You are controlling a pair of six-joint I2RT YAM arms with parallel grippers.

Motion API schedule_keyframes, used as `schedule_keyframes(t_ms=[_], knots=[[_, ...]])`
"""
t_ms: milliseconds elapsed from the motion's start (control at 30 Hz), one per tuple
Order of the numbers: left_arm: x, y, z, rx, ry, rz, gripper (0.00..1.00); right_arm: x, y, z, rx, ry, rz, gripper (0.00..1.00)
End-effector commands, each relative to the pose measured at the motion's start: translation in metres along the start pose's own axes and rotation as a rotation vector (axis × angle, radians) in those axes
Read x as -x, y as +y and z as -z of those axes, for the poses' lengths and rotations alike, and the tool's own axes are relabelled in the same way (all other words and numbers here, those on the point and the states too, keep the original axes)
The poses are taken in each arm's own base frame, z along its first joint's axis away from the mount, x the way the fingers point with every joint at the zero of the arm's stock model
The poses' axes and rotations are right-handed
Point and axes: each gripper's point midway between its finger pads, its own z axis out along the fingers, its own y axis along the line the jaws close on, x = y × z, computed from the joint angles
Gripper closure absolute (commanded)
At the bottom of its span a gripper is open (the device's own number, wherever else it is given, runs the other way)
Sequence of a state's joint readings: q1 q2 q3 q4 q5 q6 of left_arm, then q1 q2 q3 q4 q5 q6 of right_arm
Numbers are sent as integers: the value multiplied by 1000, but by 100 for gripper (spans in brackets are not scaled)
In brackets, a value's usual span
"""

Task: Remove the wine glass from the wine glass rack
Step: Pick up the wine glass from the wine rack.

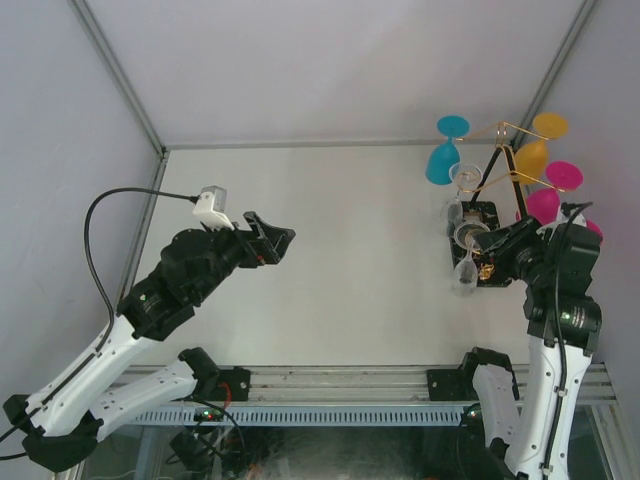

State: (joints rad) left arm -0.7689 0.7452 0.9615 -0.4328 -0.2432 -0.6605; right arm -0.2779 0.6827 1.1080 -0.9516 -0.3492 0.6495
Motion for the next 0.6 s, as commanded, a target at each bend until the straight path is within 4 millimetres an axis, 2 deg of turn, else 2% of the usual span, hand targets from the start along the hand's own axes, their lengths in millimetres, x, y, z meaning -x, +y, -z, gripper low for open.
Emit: schedule_keyframes(t_ms=[0,333,567], knots=[[9,0,0,7,-31,-7,0,6,10,1,57,-46,-55,71],[7,5,0,29,-27,-3,0,7,15,8,96,-83,-112,86],[6,7,1,38,-24,4,0,9,14,9,90,-109,-144,89]])
